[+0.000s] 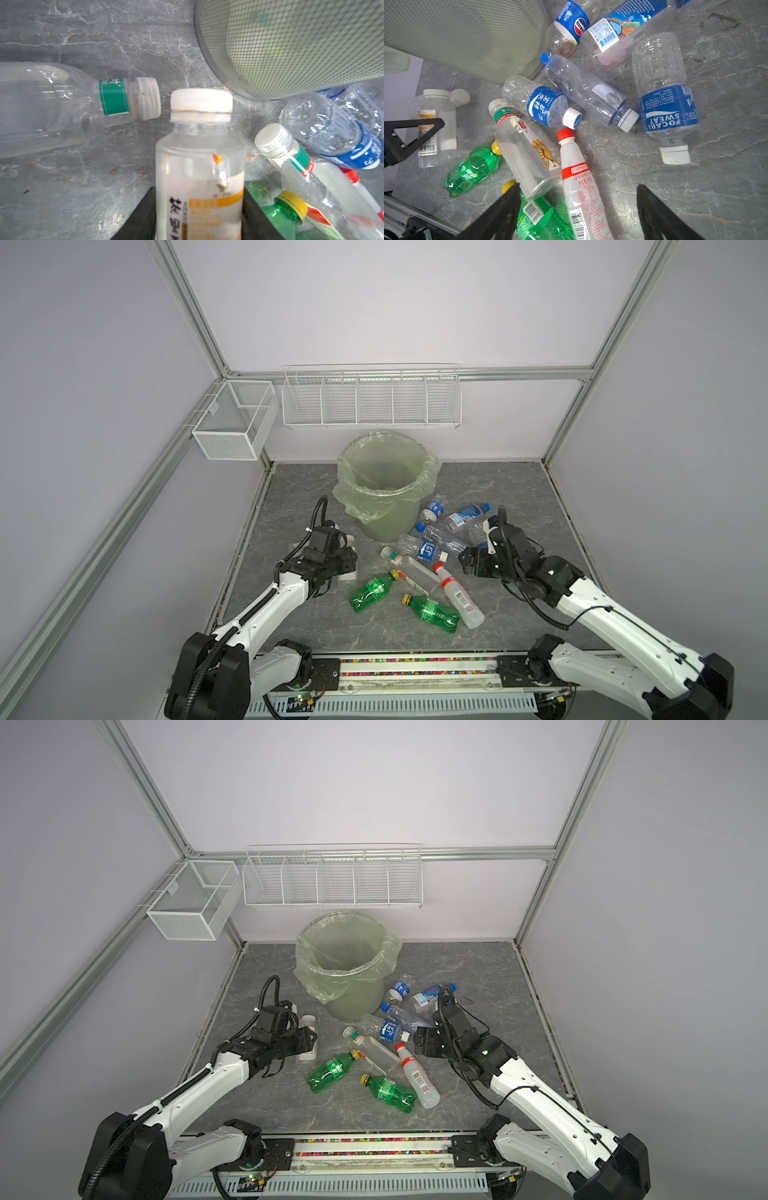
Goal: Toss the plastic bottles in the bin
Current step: 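Close the left gripper on the white-capped bottle, then lift the white-capped bottle with the left gripper and carry it over the bin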
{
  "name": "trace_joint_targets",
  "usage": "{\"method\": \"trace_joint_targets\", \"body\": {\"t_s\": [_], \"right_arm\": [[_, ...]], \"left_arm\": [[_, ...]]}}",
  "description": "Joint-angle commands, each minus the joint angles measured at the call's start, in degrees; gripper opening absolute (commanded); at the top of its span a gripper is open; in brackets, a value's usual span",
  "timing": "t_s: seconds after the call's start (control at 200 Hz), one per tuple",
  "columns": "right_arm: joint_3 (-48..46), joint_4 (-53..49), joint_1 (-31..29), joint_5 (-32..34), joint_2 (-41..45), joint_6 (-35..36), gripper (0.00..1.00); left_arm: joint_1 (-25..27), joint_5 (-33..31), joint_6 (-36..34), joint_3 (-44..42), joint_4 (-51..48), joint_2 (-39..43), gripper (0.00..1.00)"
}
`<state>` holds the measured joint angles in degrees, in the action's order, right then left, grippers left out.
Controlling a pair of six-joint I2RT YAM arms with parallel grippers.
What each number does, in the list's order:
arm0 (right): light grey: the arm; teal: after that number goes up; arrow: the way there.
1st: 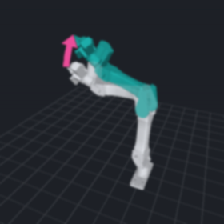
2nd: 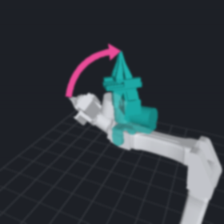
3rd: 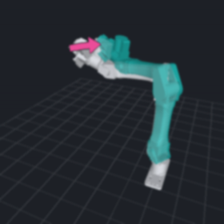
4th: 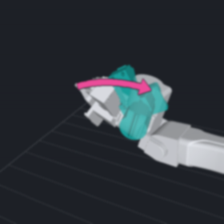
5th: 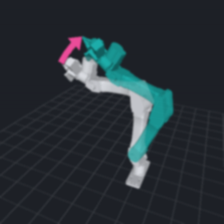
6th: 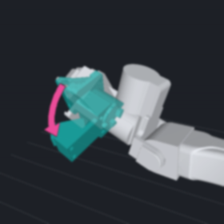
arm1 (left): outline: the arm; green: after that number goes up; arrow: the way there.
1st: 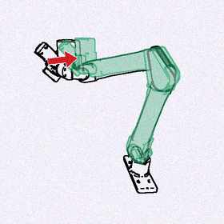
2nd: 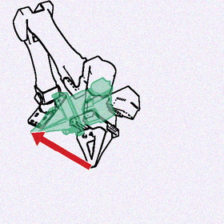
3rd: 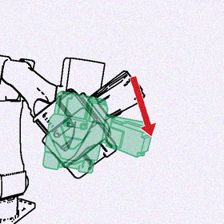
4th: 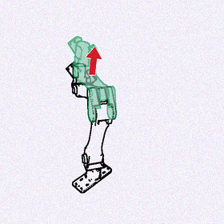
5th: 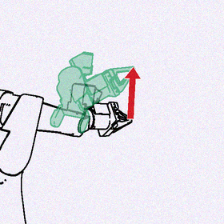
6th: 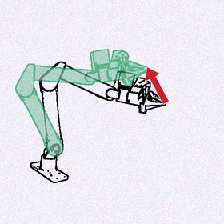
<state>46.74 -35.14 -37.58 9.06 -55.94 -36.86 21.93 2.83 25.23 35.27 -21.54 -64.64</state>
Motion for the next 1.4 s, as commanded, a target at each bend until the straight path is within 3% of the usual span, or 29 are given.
{"method": "trace_joint_targets", "body": {"t_s": [0.0, 0.84, 1.19, 1.395], "right_arm": [[-0.5, -0.4, 0.3, -0.3, 0.7, 0.0, 0.88], [-2.6, 0.3, 0.9, 3.2, -1.2, 2.5, 0.88], [-2.9, 0.3, 0.9, 5.6, -1.3, 3.2, 0.88], [-2.2, -1.9, 0.9, 8.1, -0.5, 4.7, 0.88]], "left_arm": [[0.3, -0.5, 0.6, 1.3, -0.9, 1.7, 0.5], [0.4, 1.6, 7.8, 7.7, -7.9, 14.6, 0.5], [0.4, 4.7, 10.0, 18.0, -15.3, 17.8, 0.52], [0.3, 2.1, 10.4, 25.2, -18.8, 17.4, 0.52]]}}
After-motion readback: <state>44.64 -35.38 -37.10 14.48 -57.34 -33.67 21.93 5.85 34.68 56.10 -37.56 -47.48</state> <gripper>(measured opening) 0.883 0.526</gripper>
